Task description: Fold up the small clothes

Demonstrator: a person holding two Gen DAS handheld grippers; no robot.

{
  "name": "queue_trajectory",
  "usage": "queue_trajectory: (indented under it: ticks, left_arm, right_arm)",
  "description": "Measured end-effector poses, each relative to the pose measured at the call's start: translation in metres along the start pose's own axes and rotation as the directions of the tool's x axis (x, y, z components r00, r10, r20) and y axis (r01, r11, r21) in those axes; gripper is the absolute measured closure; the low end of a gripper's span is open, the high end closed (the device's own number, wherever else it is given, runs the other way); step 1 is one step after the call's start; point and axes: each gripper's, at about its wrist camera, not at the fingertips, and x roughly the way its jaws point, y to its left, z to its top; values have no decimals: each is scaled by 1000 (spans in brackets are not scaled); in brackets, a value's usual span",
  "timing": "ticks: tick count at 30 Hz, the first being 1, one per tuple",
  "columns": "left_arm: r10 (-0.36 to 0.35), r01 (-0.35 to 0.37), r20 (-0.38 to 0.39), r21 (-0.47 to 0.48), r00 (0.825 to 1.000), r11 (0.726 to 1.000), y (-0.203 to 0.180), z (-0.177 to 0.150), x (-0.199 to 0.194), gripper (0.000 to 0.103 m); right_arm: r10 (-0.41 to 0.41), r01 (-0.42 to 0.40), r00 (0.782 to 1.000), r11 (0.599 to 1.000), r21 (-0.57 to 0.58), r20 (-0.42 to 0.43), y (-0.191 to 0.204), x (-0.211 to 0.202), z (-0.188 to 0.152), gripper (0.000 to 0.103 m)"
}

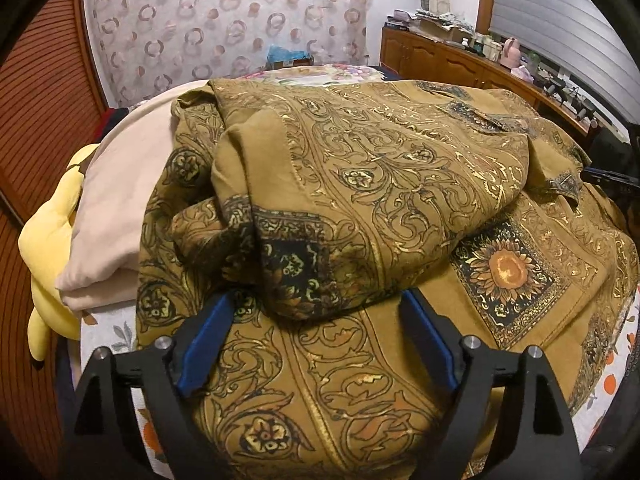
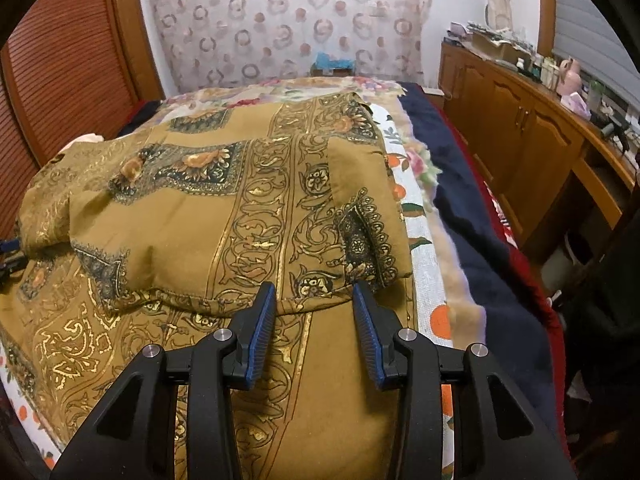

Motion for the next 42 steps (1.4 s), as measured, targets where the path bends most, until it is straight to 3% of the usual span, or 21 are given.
queue_trajectory:
  ticks: [5,7,9,11,18,19,20,24,29,35,42]
  left_arm:
    - [-29,30,16,-47,999,998,7,-1,-3,18]
    - [-67,70,43,-79,997,994,13,-1,-8,25]
    - [-83,89,65,-106,994,990,17,1,-12,43]
    - [-80,89,75,-117,994,989,20,3,-14,54]
    - [-82,87,47,-129,996,988,23,7,-3,59]
    - [-89,94,49,-128,995,987,23,7,-4,67]
    - [-97,104,56,-131,994,986,23,7,-5,88]
    - [-87,101,102,-142,991,985,22,12,-16,99]
    - [-73,102,170,-167,983,981,27,21,-37,102]
    - [-77,118,232,-168,970,979,28,30,-66,103]
    - [-97,148,295,-154,951,977,27,35,-105,103]
  right_arm:
    - [-16,16,1000,1000,-14,-1,0,0,-1,63]
    - [-22,22,1000,1000,-19,-2,0,1,-1,63]
    - [-22,22,1000,1000,-19,-1,1,1,-2,63]
    - [-23,23,1000,1000,-20,-2,1,1,-1,63]
    - [-16,16,1000,1000,-13,-2,1,1,-1,63]
    - [-15,15,1000,1000,-12,-1,0,1,0,64]
    - [-19,19,1000,1000,-10,4,-1,0,1,70]
    - [-26,26,1000,1000,11,6,-7,1,7,78]
    - [-25,25,1000,1000,-10,18,-7,-2,15,100]
    - [-3,7,996,999,-46,89,-2,-20,19,103]
    - [-1,12,976,999,-48,218,-5,-71,31,103]
